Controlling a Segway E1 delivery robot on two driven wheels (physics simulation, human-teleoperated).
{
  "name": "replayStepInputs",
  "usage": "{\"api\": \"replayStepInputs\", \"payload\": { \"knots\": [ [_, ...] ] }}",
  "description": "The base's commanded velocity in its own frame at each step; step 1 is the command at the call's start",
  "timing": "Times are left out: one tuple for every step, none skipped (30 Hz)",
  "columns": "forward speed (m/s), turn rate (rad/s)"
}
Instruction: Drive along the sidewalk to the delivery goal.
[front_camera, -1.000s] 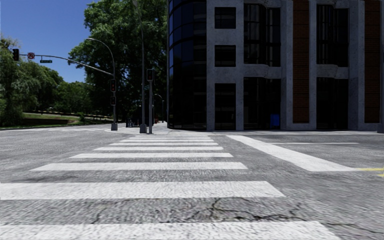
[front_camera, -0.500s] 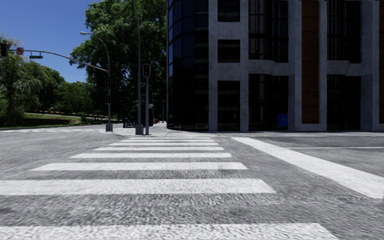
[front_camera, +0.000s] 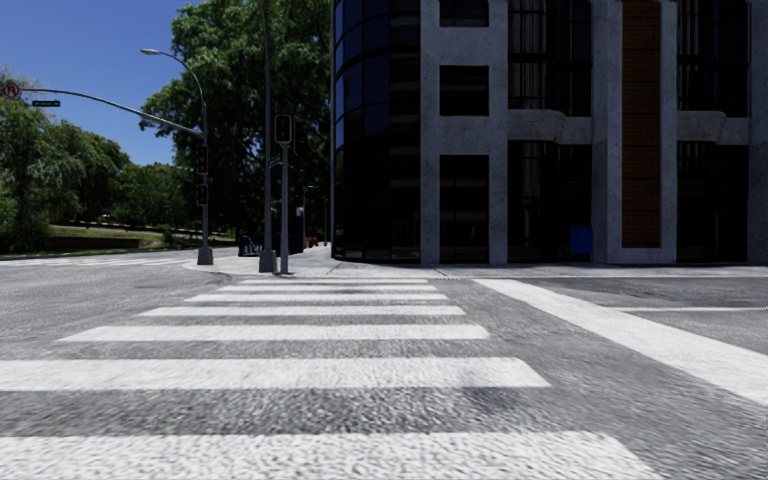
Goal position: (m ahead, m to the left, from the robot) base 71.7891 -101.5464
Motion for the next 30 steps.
{"api": "replayStepInputs", "payload": {
  "knots": [
    [2.0, 0.0],
    [2.0, 0.0],
    [2.0, 0.0],
    [2.0, 0.0],
    [2.0, 0.0],
    [2.0, 0.0],
    [2.0, 0.0],
    [2.0, 0.0],
    [2.0, 0.0],
    [2.0, 0.0],
    [2.0, 0.0],
    [2.0, 0.0],
    [2.0, 0.0],
    [2.0, 0.0],
    [2.0, 0.0],
    [2.0, 0.0],
    [2.0, 0.0],
    [2.0, 0.0],
    [2.0, 0.0],
    [2.0, 0.0],
    [2.0, 0.0],
    [2.0, 0.0],
    [2.0, 0.0],
    [2.0, 0.0],
    [2.0, 0.0],
    [2.0, 0.0],
    [2.0, 0.0],
    [2.0, 0.0],
    [2.0, 0.0],
    [2.0, 0.0]
  ]
}}
